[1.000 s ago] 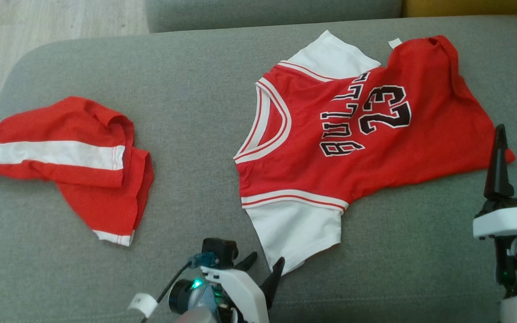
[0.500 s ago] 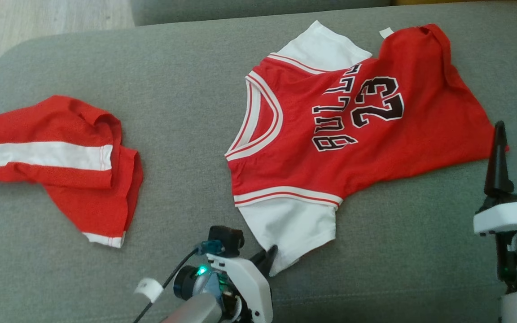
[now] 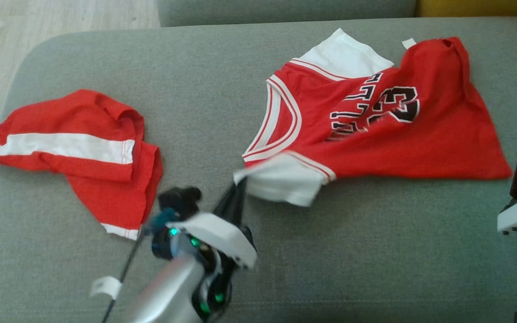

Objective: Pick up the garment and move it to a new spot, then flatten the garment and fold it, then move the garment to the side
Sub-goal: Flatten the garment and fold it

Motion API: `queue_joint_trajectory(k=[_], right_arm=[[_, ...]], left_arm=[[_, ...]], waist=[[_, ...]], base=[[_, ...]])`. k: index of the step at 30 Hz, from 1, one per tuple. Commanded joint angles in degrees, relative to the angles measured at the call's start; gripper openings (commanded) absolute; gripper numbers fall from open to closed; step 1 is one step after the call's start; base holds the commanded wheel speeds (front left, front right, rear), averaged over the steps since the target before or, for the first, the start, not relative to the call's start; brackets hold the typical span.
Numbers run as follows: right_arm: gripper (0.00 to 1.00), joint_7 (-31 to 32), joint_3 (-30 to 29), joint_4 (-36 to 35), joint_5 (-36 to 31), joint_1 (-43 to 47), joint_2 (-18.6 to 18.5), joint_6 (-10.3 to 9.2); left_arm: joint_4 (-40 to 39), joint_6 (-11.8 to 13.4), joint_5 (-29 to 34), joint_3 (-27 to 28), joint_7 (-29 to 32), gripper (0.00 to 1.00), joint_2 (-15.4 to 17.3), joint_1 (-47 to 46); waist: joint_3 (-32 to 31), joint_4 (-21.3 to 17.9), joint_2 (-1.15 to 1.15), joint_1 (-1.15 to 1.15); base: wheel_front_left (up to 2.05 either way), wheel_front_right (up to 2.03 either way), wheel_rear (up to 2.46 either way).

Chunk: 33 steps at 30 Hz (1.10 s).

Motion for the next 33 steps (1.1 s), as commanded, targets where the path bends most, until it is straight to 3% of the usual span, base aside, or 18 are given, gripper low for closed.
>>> queue_joint_trajectory(k=[1, 5, 9, 18, 33], right_arm=[[1.0, 0.18, 1.06, -1.58, -0.14, -2.06, -0.39, -0.04], [1.0, 1.05, 1.65, -0.4, 0.7, -1.67, -0.39, -0.04], [1.0, 2.35, 1.87, 1.82, 2.11, -1.32, -0.39, -0.04], [1.0, 6.21, 3.53, 10.5, 6.38, -1.18, -0.39, -0.04], [1.0, 4.75, 2.52, 26.58, 7.56, -8.62, -0.39, -0.04]], left_arm=[[-3.39, 0.51, 1.23, 3.72, -0.72, 0.0, 0.11, -2.16], [-10.96, 1.52, 4.75, 10.87, -0.76, 0.0, 0.11, -0.1], [-16.34, 1.3, 7.42, 14.43, -0.77, 0.0, 0.11, 2.4], [-17.41, 0.29, 8.83, 13.9, -0.78, 0.0, 0.11, 4.46], [-18.68, -0.24, 8.81, 13.68, -0.78, 0.0, 0.11, 2.84]], waist=[[-0.13, 0.23, 0.0, 0.0], [-0.22, 0.33, 0.0, 0.0], [-0.05, 0.22, 0.0, 0.0], [0.73, 0.31, 0.0, 0.0], [3.85, 1.94, 0.0, 0.0]], base=[[0.0, 0.0, 0.0], [0.0, 0.0, 0.0], [0.0, 0.0, 0.0], [0.0, 0.0, 0.0], [0.0, 0.0, 0.0]])
